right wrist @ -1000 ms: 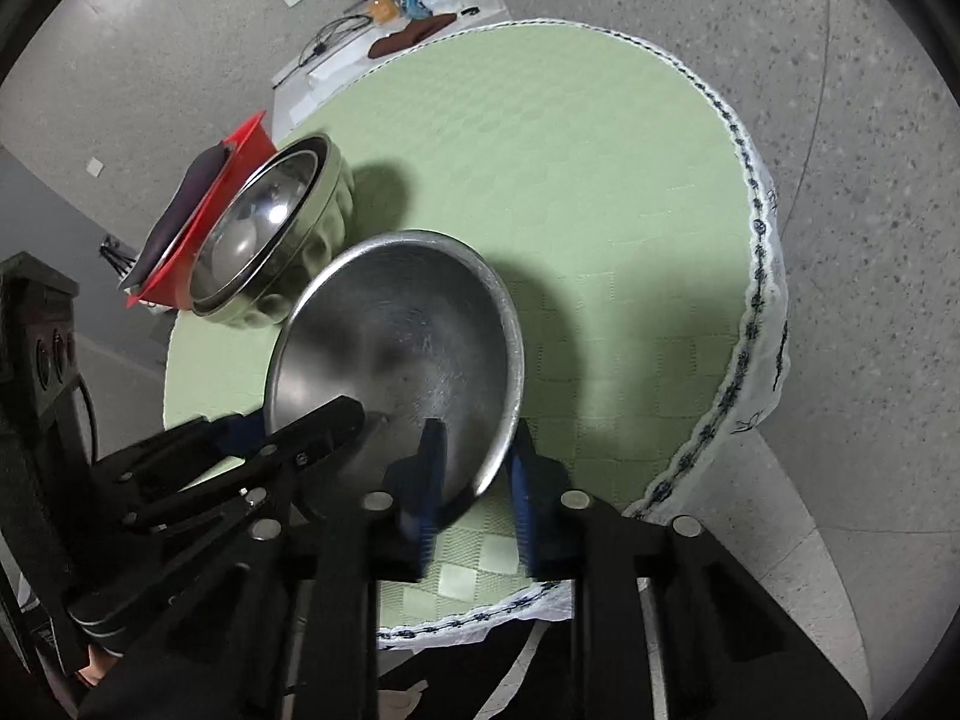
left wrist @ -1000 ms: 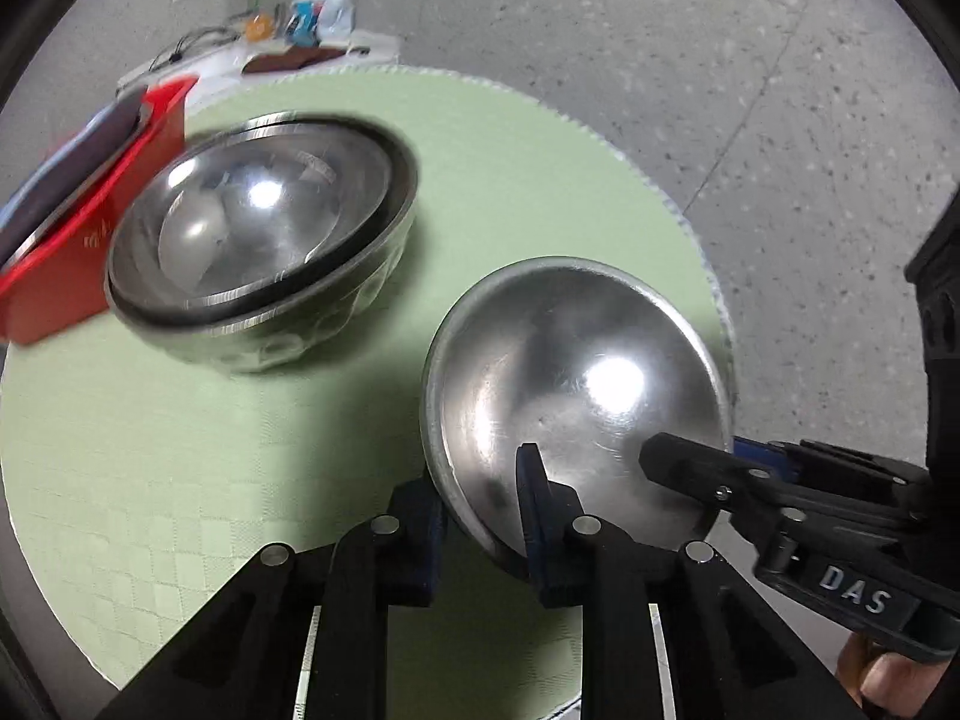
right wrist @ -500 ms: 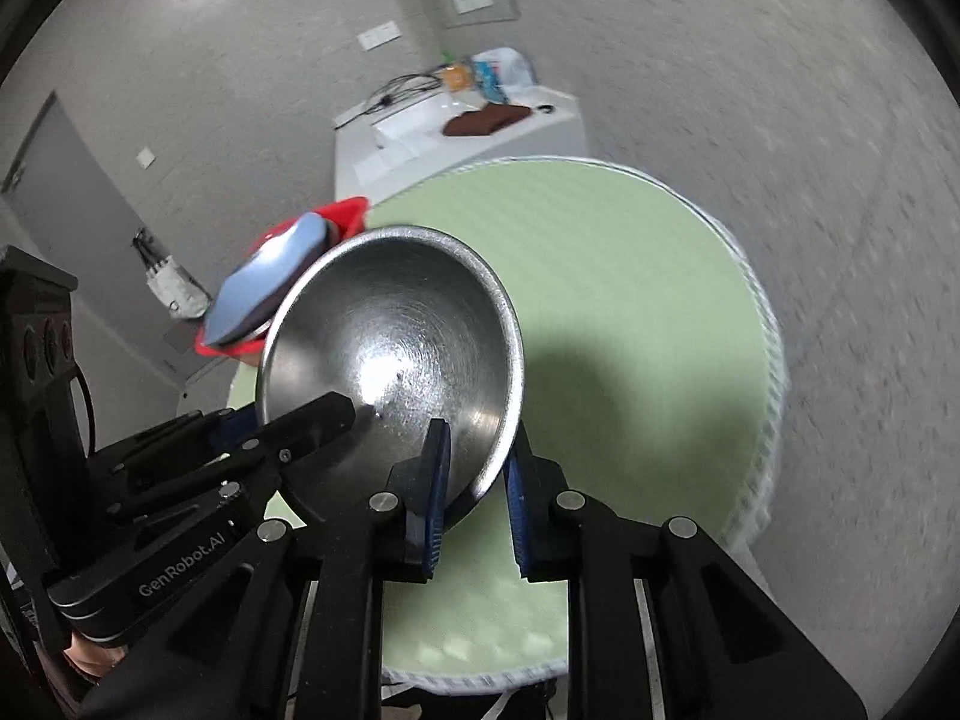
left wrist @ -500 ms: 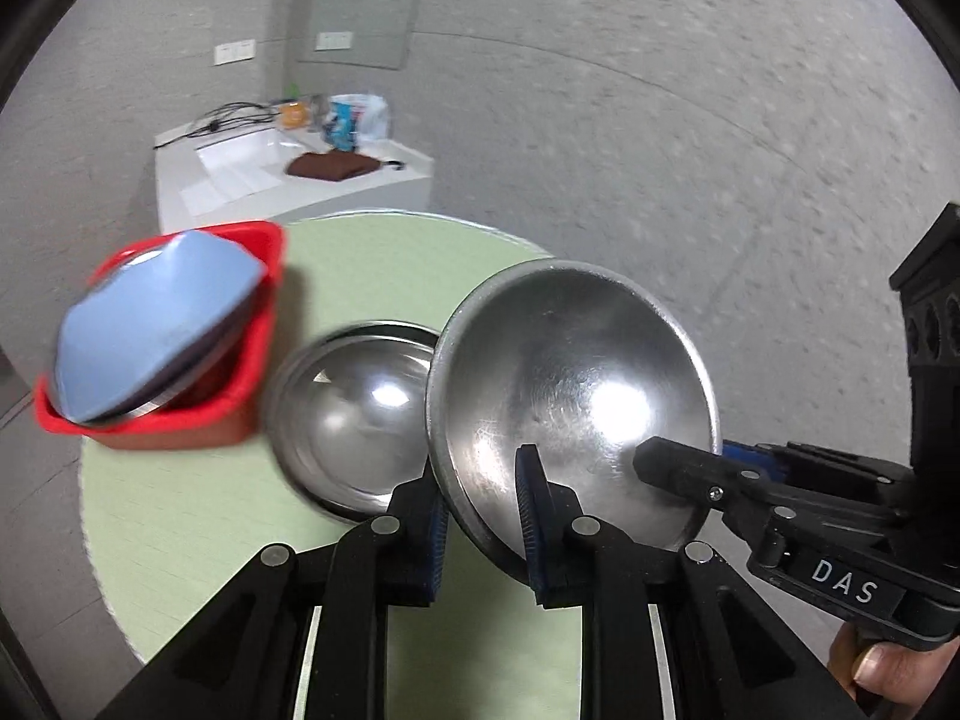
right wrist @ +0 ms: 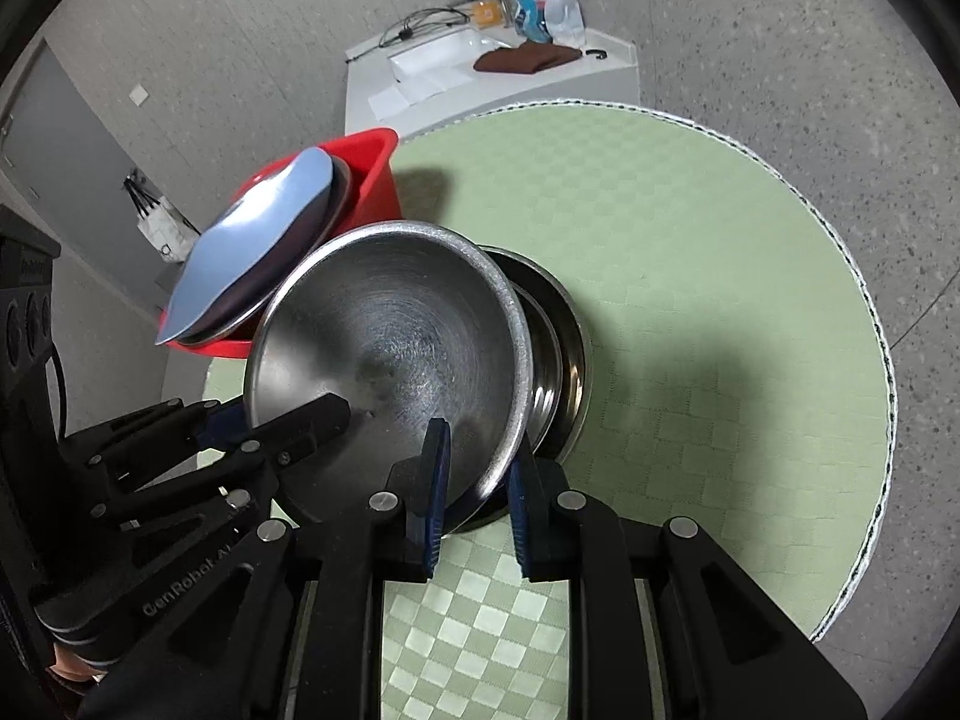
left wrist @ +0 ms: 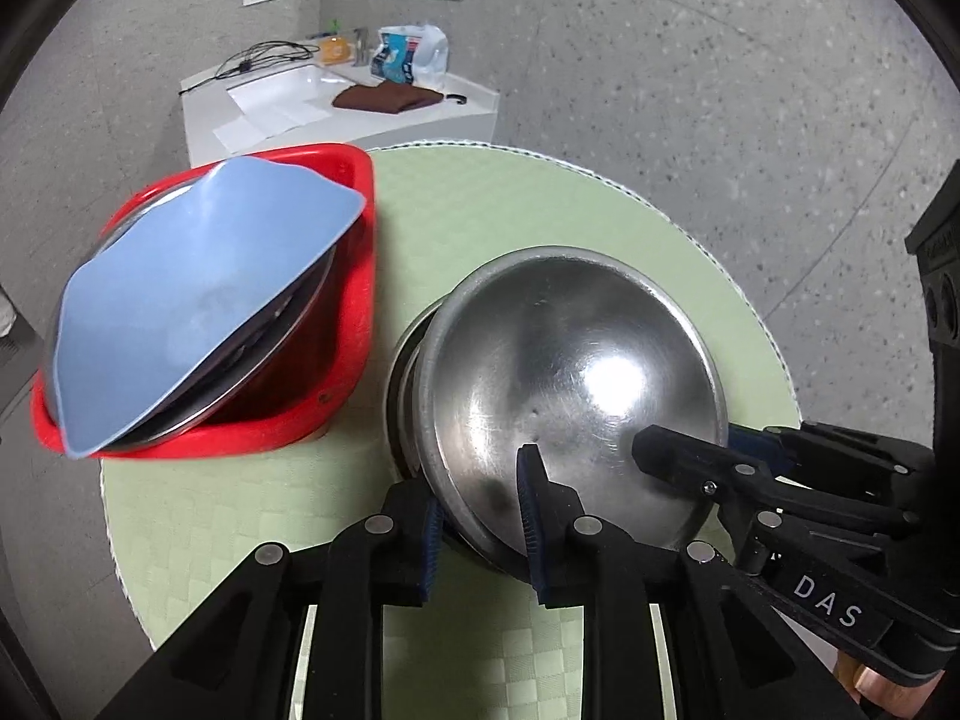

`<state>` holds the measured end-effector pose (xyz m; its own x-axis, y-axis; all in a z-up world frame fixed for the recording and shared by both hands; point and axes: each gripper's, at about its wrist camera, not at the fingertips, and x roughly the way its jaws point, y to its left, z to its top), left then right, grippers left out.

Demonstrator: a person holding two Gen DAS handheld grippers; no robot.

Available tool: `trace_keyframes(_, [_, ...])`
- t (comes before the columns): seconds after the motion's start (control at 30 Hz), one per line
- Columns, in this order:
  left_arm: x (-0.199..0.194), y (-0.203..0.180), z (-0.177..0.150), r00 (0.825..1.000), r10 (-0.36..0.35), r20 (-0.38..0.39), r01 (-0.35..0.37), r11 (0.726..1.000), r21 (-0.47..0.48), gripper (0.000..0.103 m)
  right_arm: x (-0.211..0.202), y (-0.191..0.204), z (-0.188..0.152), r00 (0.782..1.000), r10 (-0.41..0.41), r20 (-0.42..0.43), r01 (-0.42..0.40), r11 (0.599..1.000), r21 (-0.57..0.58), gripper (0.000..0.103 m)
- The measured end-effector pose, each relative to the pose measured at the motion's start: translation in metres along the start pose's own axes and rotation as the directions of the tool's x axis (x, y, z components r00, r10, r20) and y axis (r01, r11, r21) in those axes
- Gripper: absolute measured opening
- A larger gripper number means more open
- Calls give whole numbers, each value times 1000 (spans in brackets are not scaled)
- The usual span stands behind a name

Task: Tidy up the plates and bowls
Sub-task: 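Set the small bowl into the bowl stack and open both grippers, then close both grippers on the rim of the stacked steel bowls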

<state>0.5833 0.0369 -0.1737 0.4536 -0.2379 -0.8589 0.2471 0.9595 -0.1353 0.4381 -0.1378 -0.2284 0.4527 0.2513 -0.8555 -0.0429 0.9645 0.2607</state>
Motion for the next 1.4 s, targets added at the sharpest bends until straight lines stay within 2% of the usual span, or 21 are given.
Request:
trace_keyframes(0.2, [19,0,10,1000,-5,-28,5,1000,9,25,0,-7,3,1000,-28,1,28,999,26,21])
trace_keyframes(0.23, [20,0,12,1000,-7,-28,7,1000,4,28,0,-7,3,1000,-28,1,28,999,31,21])
trace_keyframes(0.3, [17,4,9,1000,-16,-25,15,1000,-6,33,0,-8,3,999,-33,5,33,999,42,29])
trace_keyframes(0.43, [8,5,8,1000,-15,3,15,1000,-19,38,-6,-8,2,999,-29,19,28,999,46,33])
trace_keyframes(0.5, [0,6,3,1000,-1,21,2,999,-34,48,-11,-9,0,999,-25,32,23,999,49,36])
trace_keyframes(0.57, [-12,9,-3,998,28,59,-25,998,-53,71,-20,-11,-2,998,-27,51,24,998,58,40])
trace_keyframes(0.63, [-24,14,-10,995,24,99,-16,996,-83,80,-30,-15,-4,997,-22,74,17,997,73,46])
trace_keyframes(0.7, [-33,19,-17,991,36,128,-20,993,-120,81,-40,-18,-8,995,-28,98,19,996,87,55])
trace_keyframes(0.87, [-44,31,-36,980,89,177,-50,976,-213,88,-58,-31,-21,988,-32,150,9,988,151,60])
trace_keyframes(0.97, [-43,32,-47,977,109,182,-64,970,-237,88,-60,-39,-30,985,-35,168,2,981,194,62])
trace_keyframes(1.13, [-33,24,-53,981,114,155,-77,971,-227,88,-52,-49,-40,987,-20,160,-25,962,271,63])
trace_keyframes(1.4, [-4,20,-38,988,108,110,-84,977,-198,88,-25,-49,-39,991,26,133,-68,945,321,63])
